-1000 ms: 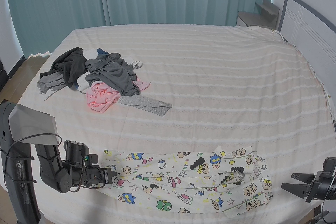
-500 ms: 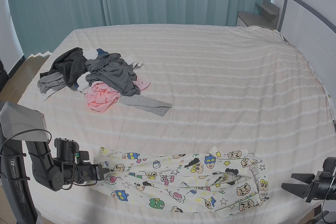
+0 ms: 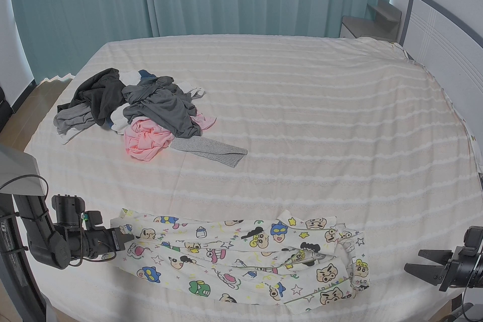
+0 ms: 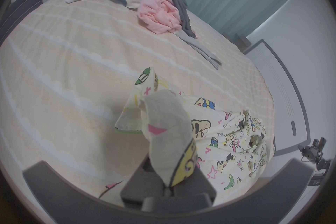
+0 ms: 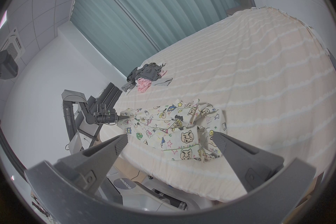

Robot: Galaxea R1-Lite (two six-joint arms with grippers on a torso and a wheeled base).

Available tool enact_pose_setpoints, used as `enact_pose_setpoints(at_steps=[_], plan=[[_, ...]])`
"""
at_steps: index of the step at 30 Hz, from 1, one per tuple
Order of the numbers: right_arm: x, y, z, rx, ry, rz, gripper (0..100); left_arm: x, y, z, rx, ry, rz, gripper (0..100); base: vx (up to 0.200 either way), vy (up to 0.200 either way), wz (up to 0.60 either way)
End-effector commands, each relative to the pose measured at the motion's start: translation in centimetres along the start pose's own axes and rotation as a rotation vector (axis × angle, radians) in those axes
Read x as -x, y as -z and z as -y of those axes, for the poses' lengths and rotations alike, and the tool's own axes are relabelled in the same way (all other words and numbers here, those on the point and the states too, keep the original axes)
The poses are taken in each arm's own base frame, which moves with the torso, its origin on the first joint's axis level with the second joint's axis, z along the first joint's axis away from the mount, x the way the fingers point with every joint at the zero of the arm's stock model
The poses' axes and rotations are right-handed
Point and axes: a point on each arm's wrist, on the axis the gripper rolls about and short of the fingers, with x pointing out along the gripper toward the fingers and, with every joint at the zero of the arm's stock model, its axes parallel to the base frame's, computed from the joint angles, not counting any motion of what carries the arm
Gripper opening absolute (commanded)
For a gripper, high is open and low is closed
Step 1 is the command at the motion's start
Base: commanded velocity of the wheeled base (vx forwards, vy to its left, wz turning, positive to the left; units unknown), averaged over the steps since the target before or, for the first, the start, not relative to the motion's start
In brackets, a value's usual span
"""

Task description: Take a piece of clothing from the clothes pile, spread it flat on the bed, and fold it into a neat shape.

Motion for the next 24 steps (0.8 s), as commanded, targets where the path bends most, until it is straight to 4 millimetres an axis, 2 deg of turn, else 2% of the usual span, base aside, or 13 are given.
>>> enact_pose_setpoints(at_steps=[1, 2, 3, 6, 10, 11, 24], plan=[[0.0, 0.1, 0.0, -0.004, 0.001, -0.005, 100, 1.5, -0.9, -1.5, 0.039, -0.026, 0.061, 0, 0.000, 0.000, 0.00], [0.0, 0.1, 0.0, -0.004, 0.001, -0.005, 100, 1.5, -0.9, -1.5, 0.039, -0.026, 0.061, 0, 0.000, 0.000, 0.00], [0.0, 0.1, 0.0, -0.004, 0.001, -0.005, 100, 2.5, -1.5, -2.6, 0.066, -0.032, 0.100, 0, 0.000, 0.000, 0.00], [0.0, 0.1, 0.0, -0.004, 0.001, -0.005, 100, 3.8, -2.0, -4.2, 0.107, -0.042, 0.148, 0, 0.000, 0.000, 0.00], [0.0, 0.1, 0.1, -0.005, 0.001, -0.006, 100, 4.8, -2.2, -5.4, 0.137, -0.055, 0.181, 0, 0.000, 0.000, 0.00], [0.0, 0.1, 0.1, -0.005, 0.001, -0.006, 100, 5.8, -2.4, -6.3, 0.156, -0.056, 0.211, 0, 0.000, 0.000, 0.00], [-0.2, 0.2, 0.2, -0.014, 0.004, -0.020, 100, 11.4, -3.3, -12.1, 0.255, -0.087, 0.402, 0, 0.000, 0.000, 0.00]])
